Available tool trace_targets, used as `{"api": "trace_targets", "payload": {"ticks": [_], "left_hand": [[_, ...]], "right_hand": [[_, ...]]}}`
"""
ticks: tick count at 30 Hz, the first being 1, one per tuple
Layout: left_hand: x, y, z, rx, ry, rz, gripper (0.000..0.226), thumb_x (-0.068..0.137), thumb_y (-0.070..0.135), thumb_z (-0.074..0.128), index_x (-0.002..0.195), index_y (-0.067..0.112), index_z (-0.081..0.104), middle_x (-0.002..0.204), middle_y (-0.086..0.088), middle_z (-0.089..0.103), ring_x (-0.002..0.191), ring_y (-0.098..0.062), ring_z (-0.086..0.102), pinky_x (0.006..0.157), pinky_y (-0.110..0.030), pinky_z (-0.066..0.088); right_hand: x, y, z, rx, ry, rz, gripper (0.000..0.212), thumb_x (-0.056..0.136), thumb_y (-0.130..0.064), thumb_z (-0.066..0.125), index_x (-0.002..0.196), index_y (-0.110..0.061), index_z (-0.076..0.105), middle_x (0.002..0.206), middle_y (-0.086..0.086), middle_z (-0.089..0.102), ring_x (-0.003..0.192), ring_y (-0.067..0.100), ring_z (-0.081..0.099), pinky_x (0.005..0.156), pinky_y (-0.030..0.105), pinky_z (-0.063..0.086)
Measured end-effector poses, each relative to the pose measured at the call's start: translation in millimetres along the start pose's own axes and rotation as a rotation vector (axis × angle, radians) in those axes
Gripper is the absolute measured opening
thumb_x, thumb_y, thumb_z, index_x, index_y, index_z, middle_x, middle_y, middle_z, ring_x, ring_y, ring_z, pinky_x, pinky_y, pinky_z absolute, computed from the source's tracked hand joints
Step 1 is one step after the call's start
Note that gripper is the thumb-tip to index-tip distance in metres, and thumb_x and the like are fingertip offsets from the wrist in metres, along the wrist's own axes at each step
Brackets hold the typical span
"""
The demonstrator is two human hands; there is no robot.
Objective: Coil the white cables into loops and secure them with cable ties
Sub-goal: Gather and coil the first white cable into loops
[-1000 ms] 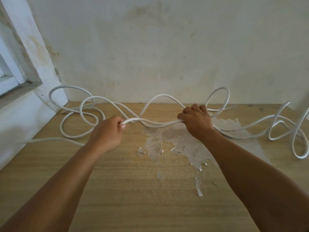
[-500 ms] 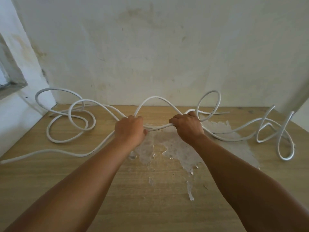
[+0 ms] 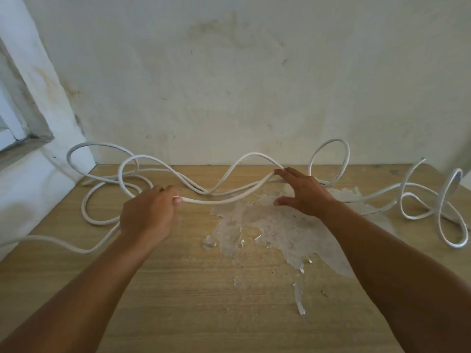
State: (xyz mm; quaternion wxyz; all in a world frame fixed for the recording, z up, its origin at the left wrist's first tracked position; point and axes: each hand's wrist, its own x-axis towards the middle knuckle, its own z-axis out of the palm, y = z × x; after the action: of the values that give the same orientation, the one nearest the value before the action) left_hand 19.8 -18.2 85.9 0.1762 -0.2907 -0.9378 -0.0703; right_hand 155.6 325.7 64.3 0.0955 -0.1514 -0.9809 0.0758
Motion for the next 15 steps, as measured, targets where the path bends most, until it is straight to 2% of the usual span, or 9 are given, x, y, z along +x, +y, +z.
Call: {"api": "trace_targets", "payload": {"ticks": [2, 3, 6, 9, 12, 14, 15], "left_hand": [[-3, 3, -6, -0.001, 0.013, 0.004, 0.028, 0.105, 0.040, 0.037, 0.111, 0.029, 0.062, 0.098, 0.004, 0.064, 0.087, -0.024, 0.064, 0.064, -0.035, 0.037], [-3, 5, -8, -0.006, 0.031, 0.001, 0.027, 0.105, 0.041, 0.037, 0.109, 0.030, 0.062, 0.098, 0.005, 0.064, 0.086, -0.024, 0.064, 0.063, -0.034, 0.037], [-2, 9, -19, -0.023, 0.083, -0.024, 0.025, 0.104, 0.041, 0.041, 0.106, 0.031, 0.064, 0.097, 0.005, 0.065, 0.084, -0.026, 0.066, 0.063, -0.034, 0.039], [0, 11, -30, -0.083, 0.107, -0.077, 0.021, 0.104, 0.041, 0.047, 0.105, 0.031, 0.066, 0.099, 0.003, 0.068, 0.087, -0.028, 0.067, 0.065, -0.034, 0.038], [-2, 11, -39, -0.154, 0.173, -0.118, 0.018, 0.102, 0.039, 0.053, 0.102, 0.028, 0.068, 0.098, 0.001, 0.068, 0.086, -0.032, 0.067, 0.066, -0.035, 0.037], [-3, 8, -42, -0.184, 0.150, -0.142, 0.018, 0.101, 0.042, 0.054, 0.099, 0.030, 0.067, 0.098, 0.003, 0.068, 0.083, -0.029, 0.065, 0.066, -0.034, 0.038], [-2, 8, -42, -0.176, 0.107, -0.147, 0.019, 0.101, 0.044, 0.053, 0.097, 0.032, 0.066, 0.096, 0.005, 0.068, 0.079, -0.026, 0.062, 0.066, -0.033, 0.039]], "right_hand": [[-5, -1, -5, 0.149, 0.019, 0.022, 0.097, 0.079, -0.071, 0.069, 0.158, -0.033, 0.028, 0.162, 0.000, 0.038, 0.138, 0.028, 0.049, 0.109, 0.048, 0.043], [-7, -3, -8, 0.218, 0.055, 0.039, 0.094, 0.082, -0.069, 0.068, 0.159, -0.032, 0.028, 0.161, 0.002, 0.040, 0.138, 0.026, 0.049, 0.109, 0.047, 0.042], [-3, -13, -15, 0.313, 0.178, 0.058, 0.062, 0.098, -0.045, 0.063, 0.154, -0.028, 0.042, 0.148, 0.008, 0.056, 0.125, 0.026, 0.060, 0.100, 0.037, 0.044], [6, -22, -19, 0.360, 0.240, 0.065, 0.031, 0.098, -0.022, 0.067, 0.130, -0.021, 0.070, 0.124, 0.007, 0.072, 0.110, 0.025, 0.067, 0.093, 0.028, 0.046], [11, -30, -20, 0.408, 0.271, 0.075, 0.021, 0.096, -0.013, 0.069, 0.116, -0.015, 0.076, 0.114, 0.007, 0.073, 0.098, 0.018, 0.065, 0.091, 0.028, 0.048], [12, -36, -19, 0.409, 0.298, 0.050, 0.020, 0.098, -0.011, 0.065, 0.116, -0.013, 0.073, 0.116, 0.007, 0.070, 0.097, 0.019, 0.062, 0.089, 0.031, 0.048], [11, -38, -19, 0.420, 0.319, 0.042, 0.020, 0.099, -0.010, 0.062, 0.116, -0.012, 0.072, 0.117, 0.006, 0.068, 0.097, 0.019, 0.062, 0.086, 0.027, 0.045]]}}
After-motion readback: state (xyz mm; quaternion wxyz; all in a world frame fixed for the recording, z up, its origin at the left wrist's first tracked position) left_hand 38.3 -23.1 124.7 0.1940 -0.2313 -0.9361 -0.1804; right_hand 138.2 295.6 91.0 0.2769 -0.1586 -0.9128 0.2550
